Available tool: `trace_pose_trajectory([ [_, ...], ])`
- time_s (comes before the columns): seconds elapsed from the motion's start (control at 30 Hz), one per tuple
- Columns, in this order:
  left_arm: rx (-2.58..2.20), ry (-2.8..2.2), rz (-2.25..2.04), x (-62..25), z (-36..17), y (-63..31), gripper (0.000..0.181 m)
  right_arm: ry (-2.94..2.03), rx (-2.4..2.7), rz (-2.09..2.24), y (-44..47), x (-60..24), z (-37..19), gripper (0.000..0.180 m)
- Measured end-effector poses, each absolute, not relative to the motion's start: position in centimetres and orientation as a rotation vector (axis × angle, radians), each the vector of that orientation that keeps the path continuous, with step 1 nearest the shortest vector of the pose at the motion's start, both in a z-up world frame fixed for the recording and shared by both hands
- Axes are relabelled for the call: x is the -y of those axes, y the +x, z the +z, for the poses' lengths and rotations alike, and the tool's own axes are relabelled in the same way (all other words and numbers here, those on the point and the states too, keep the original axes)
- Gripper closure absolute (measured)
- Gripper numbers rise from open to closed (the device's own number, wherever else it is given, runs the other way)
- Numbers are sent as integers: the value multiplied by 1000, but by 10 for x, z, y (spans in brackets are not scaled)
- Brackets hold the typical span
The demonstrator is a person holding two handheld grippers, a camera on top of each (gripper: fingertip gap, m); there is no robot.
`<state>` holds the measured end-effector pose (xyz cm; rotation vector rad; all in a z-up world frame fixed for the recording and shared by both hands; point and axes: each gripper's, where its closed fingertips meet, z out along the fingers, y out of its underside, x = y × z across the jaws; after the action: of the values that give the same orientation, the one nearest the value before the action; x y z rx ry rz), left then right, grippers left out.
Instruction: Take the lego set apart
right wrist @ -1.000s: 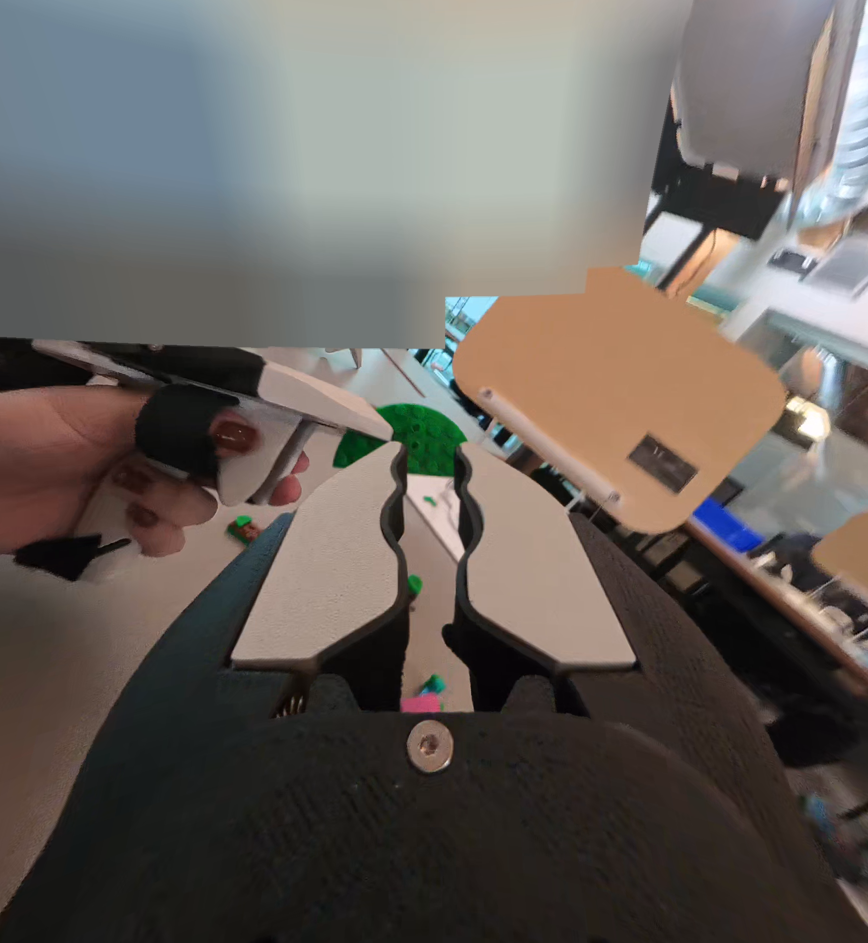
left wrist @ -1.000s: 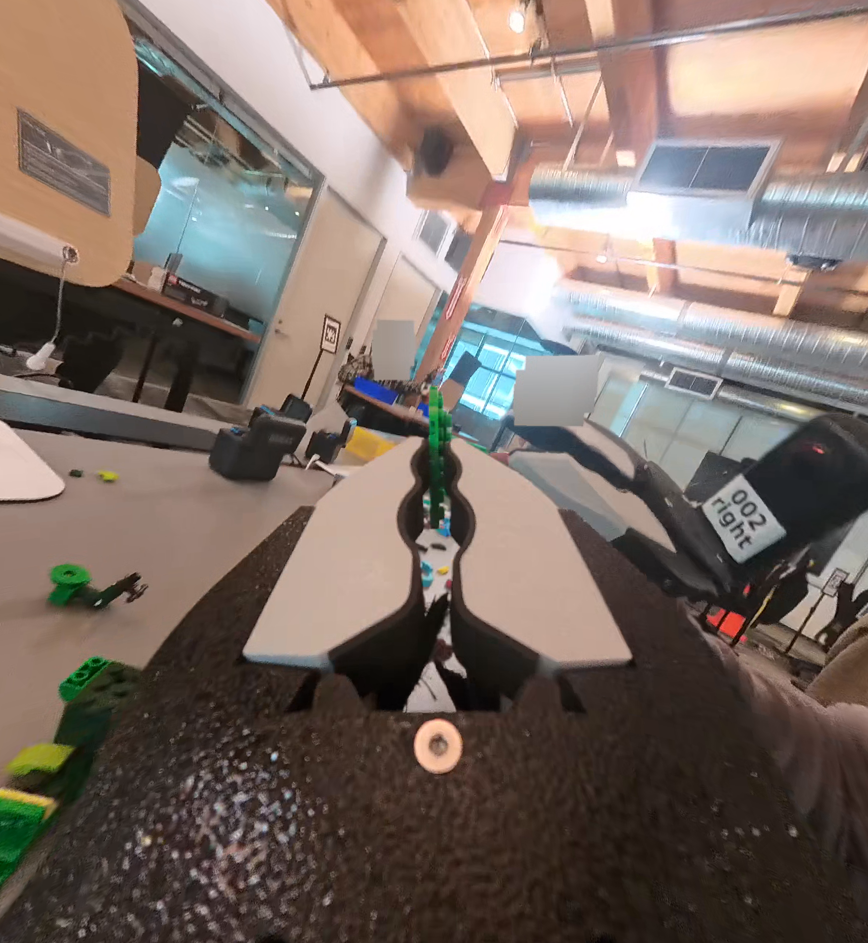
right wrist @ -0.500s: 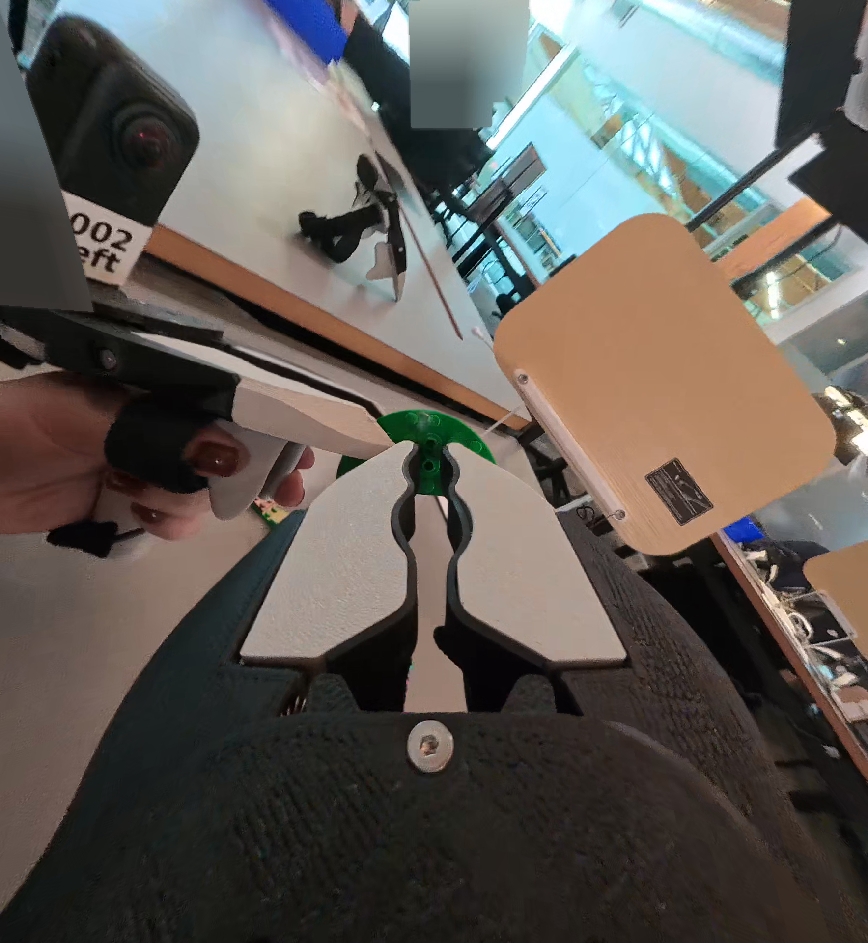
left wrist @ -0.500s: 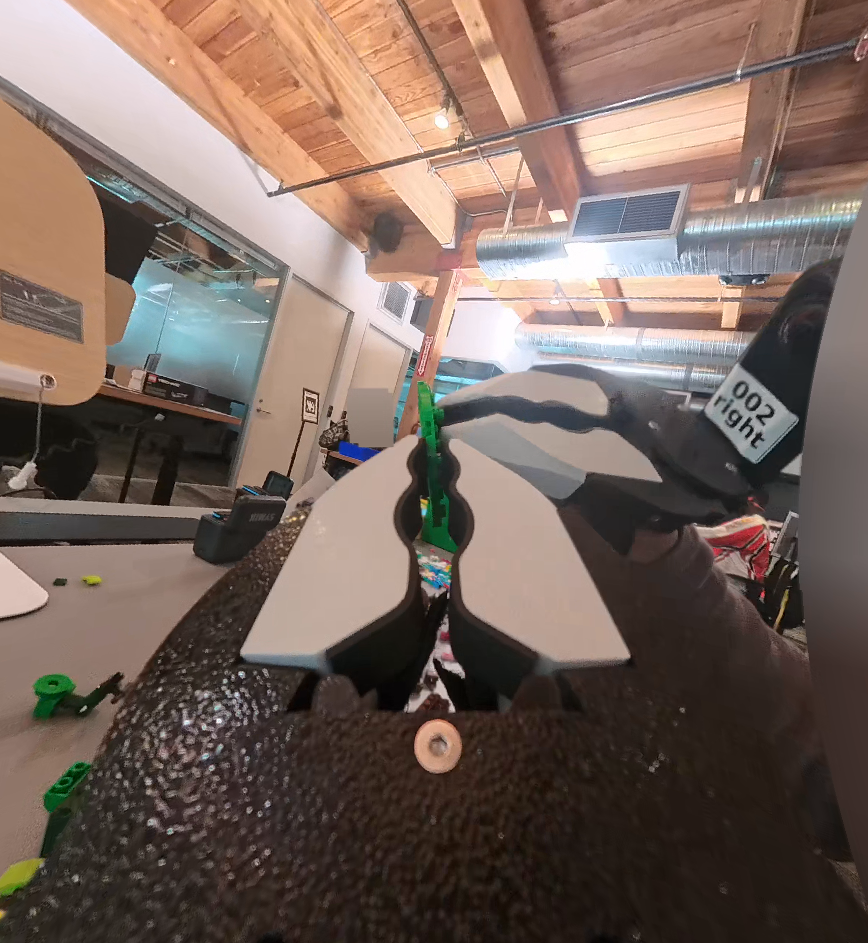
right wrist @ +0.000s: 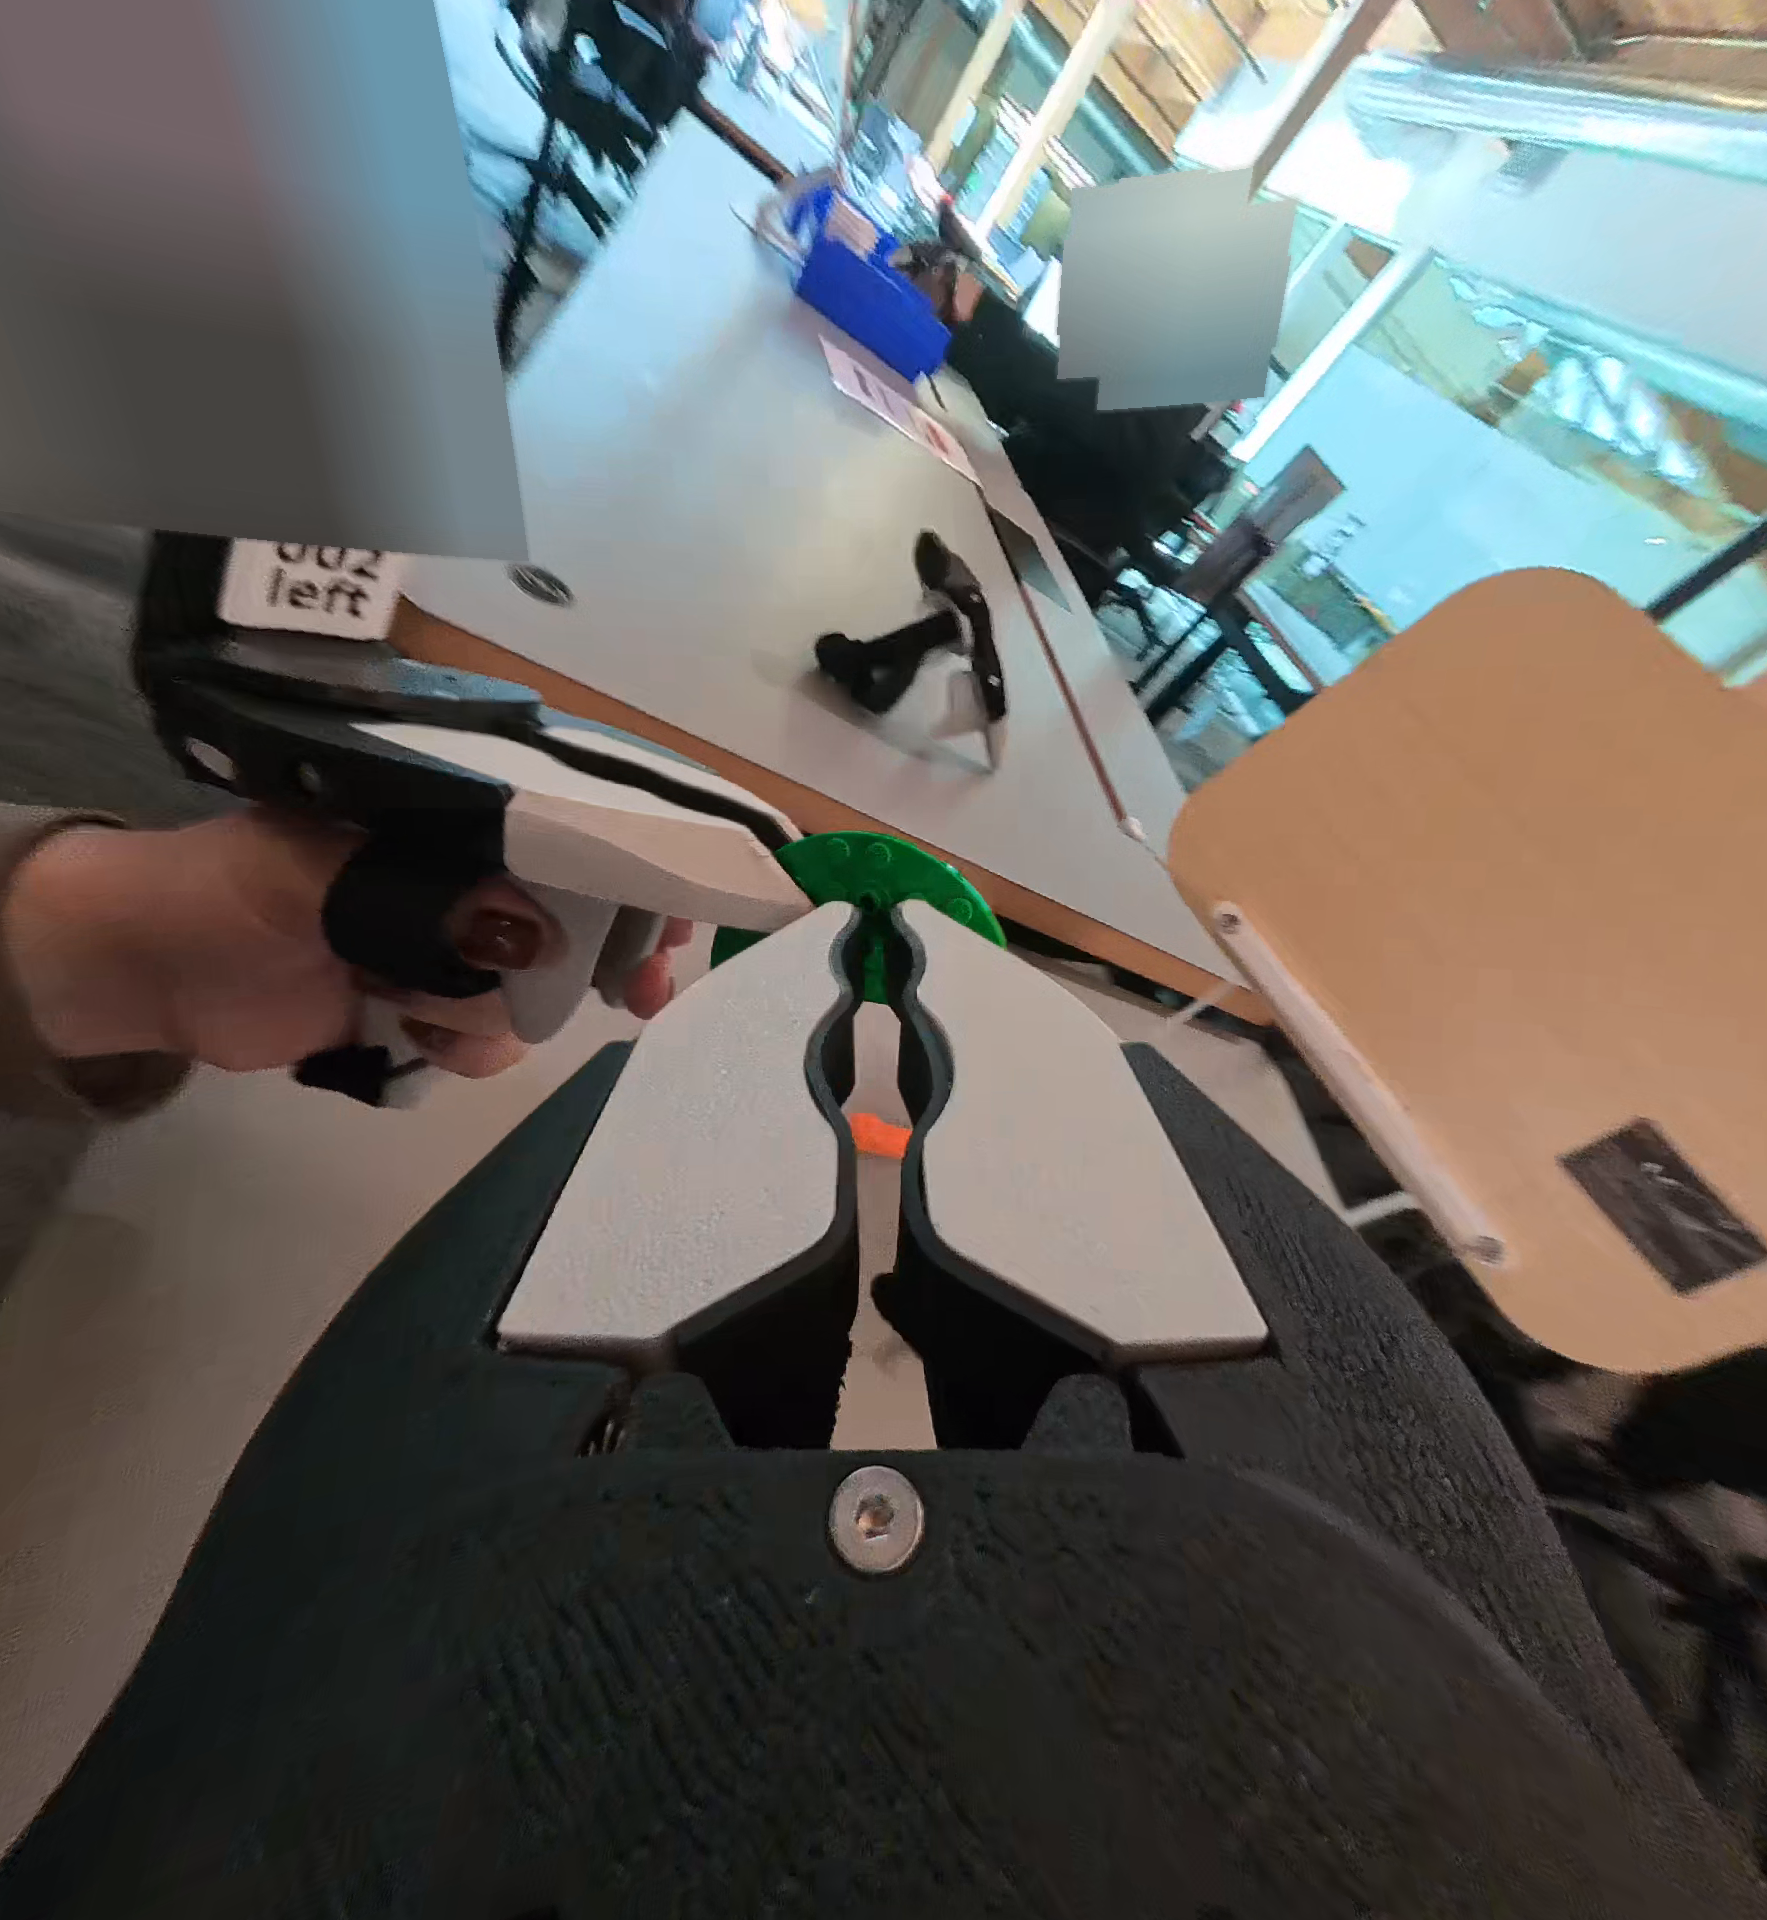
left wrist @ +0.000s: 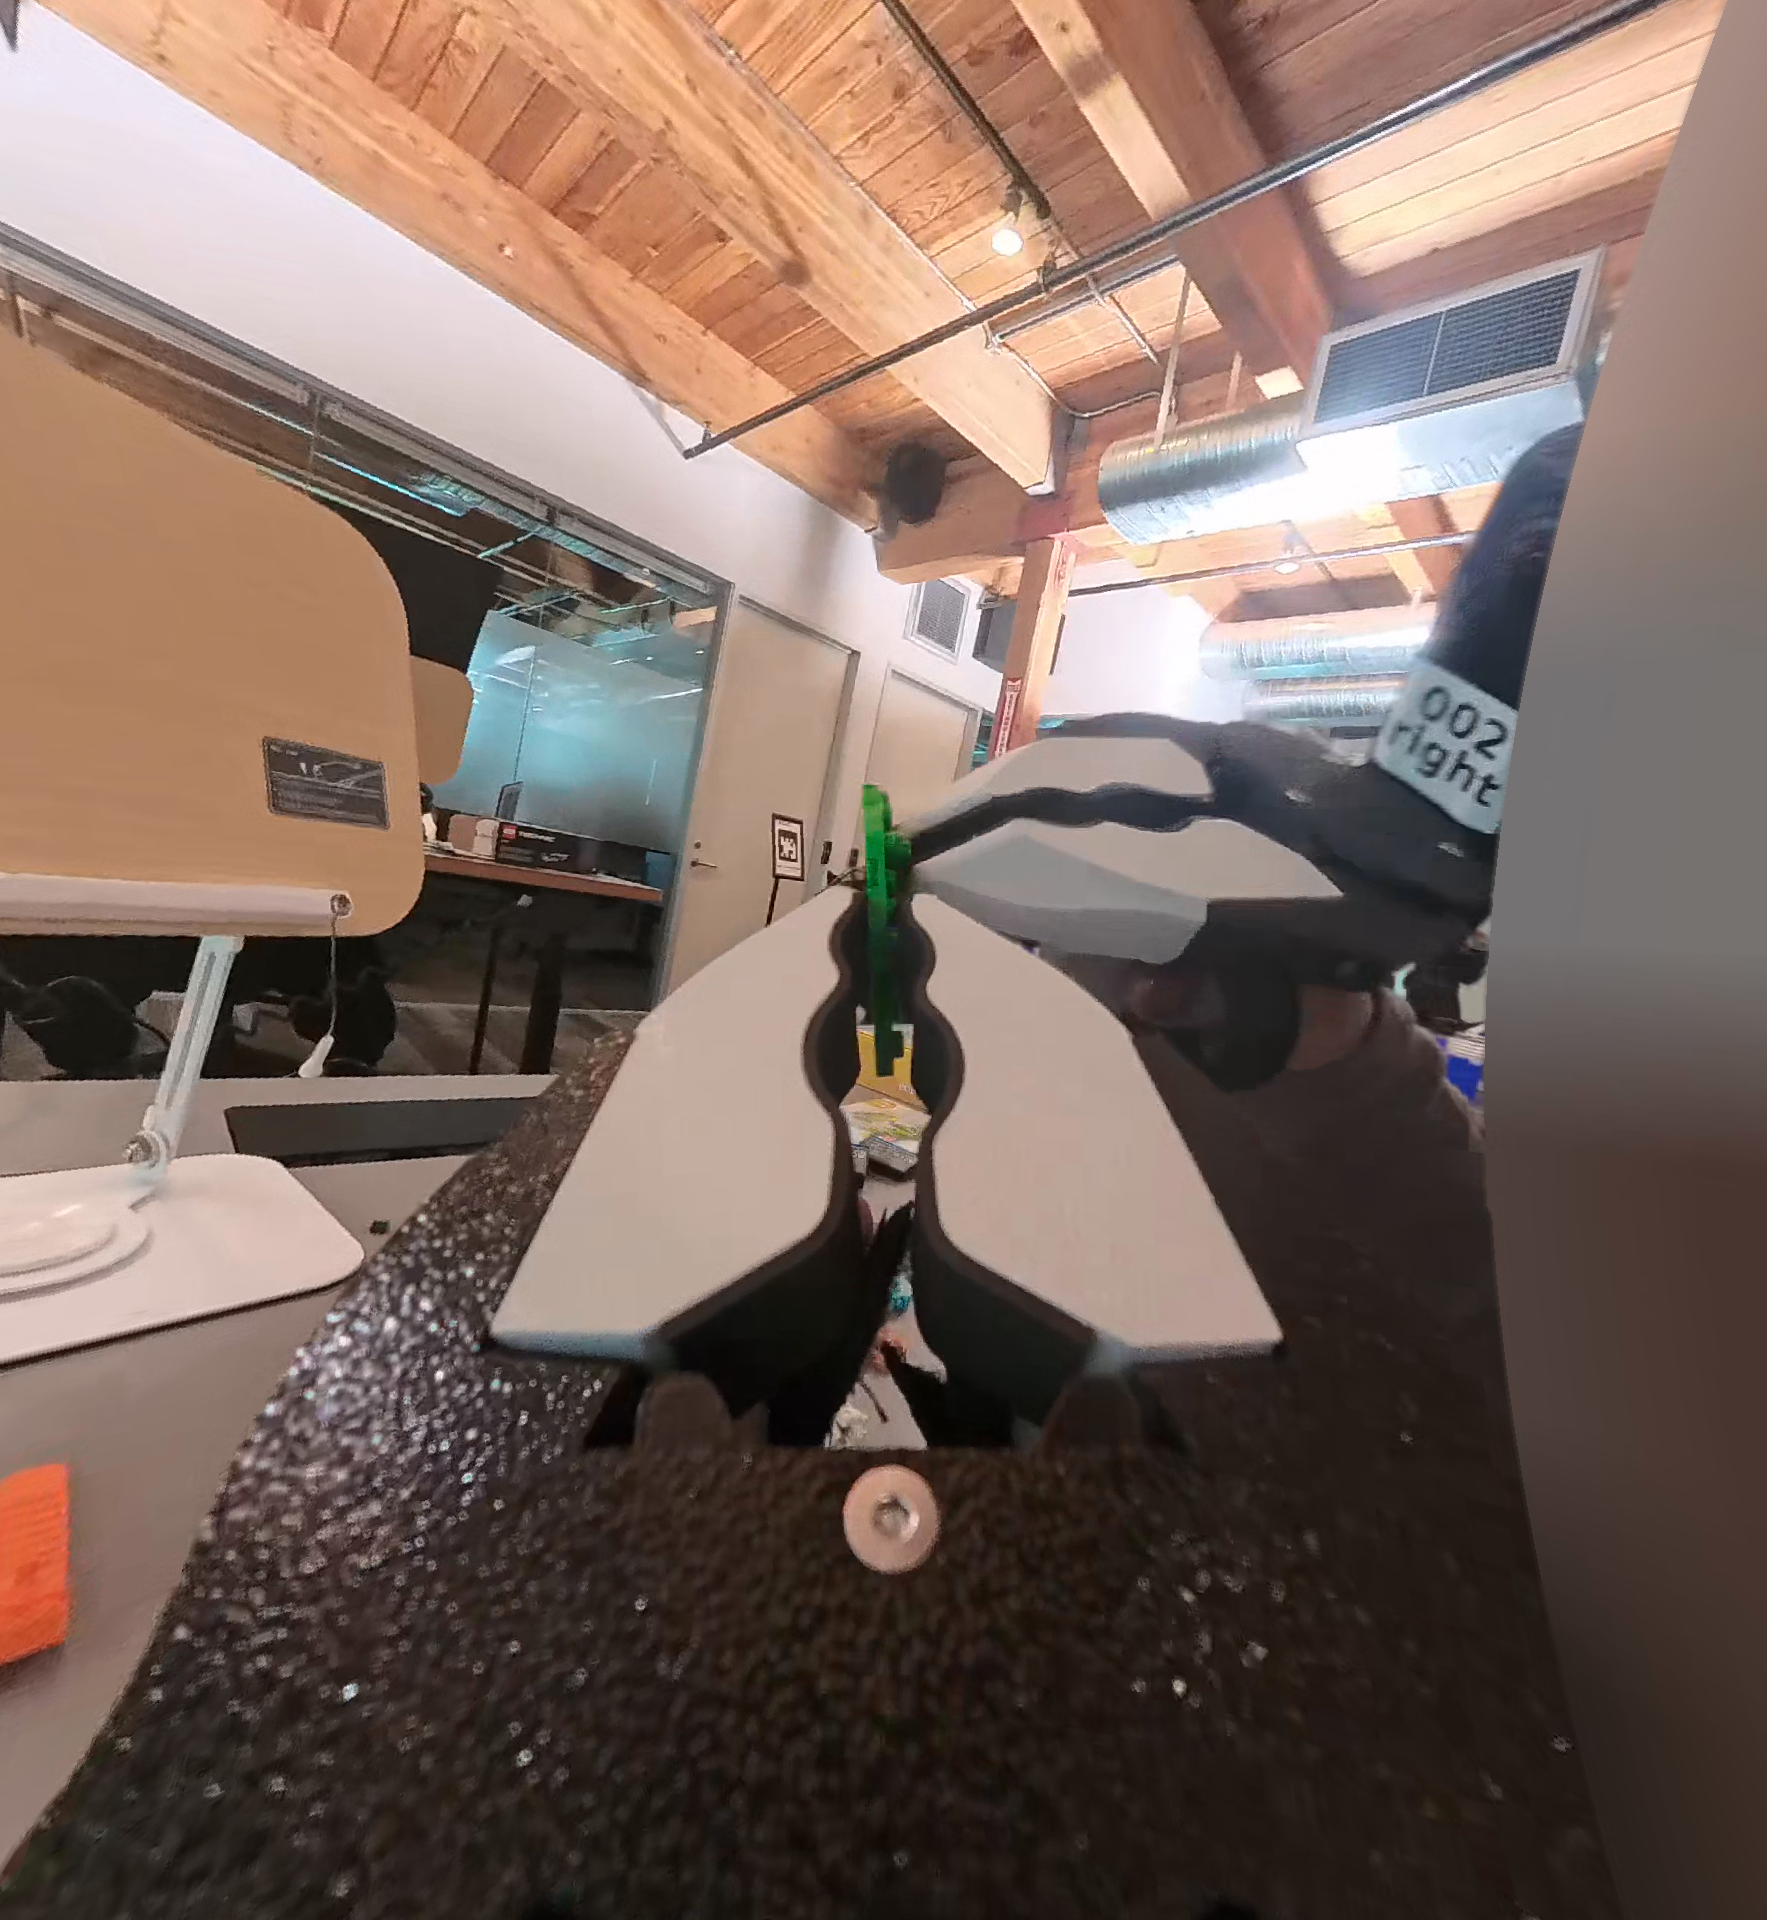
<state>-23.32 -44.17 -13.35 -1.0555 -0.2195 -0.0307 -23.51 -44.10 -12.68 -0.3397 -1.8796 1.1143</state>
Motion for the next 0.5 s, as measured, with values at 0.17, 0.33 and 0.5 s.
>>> trace_pose_trajectory([
  [0.17, 217, -1083, -39, 442, -134, -233, 177, -343, 1883, 1274, -232, 442, -127, 180],
  [0.33, 338, -1079, -130, 440, -136, -242, 177, -291, 1844, 1101, -241, 436, -136, 175],
  [0.5, 438, -1235, -257, 423, -164, -246, 177, -247, 1885, 726, -244, 426, -155, 167],
])
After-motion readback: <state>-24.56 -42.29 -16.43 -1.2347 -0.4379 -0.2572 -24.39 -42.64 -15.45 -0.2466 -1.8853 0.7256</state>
